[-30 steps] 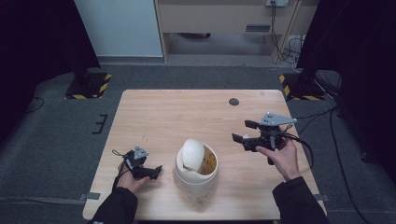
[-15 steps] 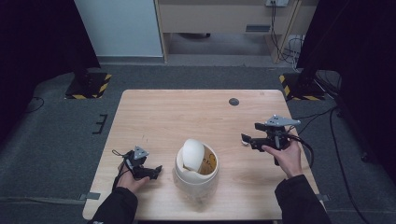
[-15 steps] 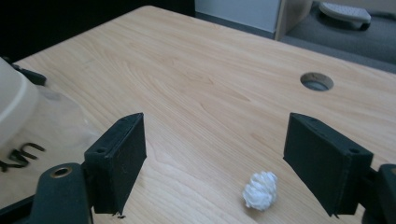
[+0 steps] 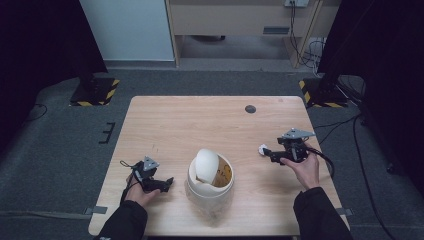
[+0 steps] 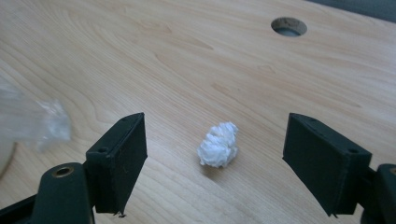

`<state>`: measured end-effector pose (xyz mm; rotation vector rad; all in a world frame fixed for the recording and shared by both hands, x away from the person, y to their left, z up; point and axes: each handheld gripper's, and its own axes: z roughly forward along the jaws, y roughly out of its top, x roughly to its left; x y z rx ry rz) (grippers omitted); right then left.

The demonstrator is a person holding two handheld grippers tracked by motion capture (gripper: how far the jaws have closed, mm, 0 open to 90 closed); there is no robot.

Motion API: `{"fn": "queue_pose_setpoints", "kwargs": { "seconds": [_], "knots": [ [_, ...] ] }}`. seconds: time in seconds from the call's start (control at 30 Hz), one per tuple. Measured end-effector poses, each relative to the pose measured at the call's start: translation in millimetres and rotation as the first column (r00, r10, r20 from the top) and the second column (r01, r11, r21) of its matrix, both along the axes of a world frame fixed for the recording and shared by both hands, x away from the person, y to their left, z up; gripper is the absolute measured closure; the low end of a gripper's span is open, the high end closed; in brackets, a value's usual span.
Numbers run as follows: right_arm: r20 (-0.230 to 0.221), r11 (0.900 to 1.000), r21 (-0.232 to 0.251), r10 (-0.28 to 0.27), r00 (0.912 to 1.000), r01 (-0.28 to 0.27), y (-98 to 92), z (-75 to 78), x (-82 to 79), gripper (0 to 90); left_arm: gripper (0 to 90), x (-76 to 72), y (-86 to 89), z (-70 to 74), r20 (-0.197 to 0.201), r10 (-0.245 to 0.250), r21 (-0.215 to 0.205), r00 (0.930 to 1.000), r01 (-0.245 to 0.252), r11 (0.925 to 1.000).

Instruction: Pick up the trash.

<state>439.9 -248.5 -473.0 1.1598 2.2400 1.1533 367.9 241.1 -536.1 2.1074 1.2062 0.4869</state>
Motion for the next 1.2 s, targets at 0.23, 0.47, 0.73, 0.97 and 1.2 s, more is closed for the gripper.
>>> {"fn": "queue_pose_setpoints", "kwargs": {
  "seconds": [0.23,0.47,0.73,0.97,1.2],
  "knots": [
    [-0.018,0.998,-0.056,-0.018,0.9997,0.017,0.6,-13.6,5.9,22.9,0.0,0.0,-0.2,0.0,0.0,0.0,0.0,1.0,0.0,1.0],
    [-0.043,0.995,-0.102,-0.007,0.9991,0.002,6.7,-24.5,11.7,25.3,0.0,0.0,-0.2,0.0,0.0,0.0,0.0,1.0,0.0,1.0],
    [-0.052,0.988,-0.153,-0.01,0.9986,0.002,18.7,-35.3,23.9,28.2,0.0,0.0,-0.1,0.0,0.0,0.0,0.0,1.0,0.0,1.0],
    [-0.066,0.99,-0.144,-0.011,0.9978,0.001,24.2,-39.8,28.9,33.9,0.0,0.0,-0.2,0.0,0.0,0.0,0.0,1.0,0.0,1.0],
    [-0.091,0.986,-0.164,-0.02,0.9957,0.005,27.8,-45.6,32.4,38.8,0.0,0.0,-0.2,0.0,0.0,0.0,0.0,1.0,0.0,1.0]
  ]
}}
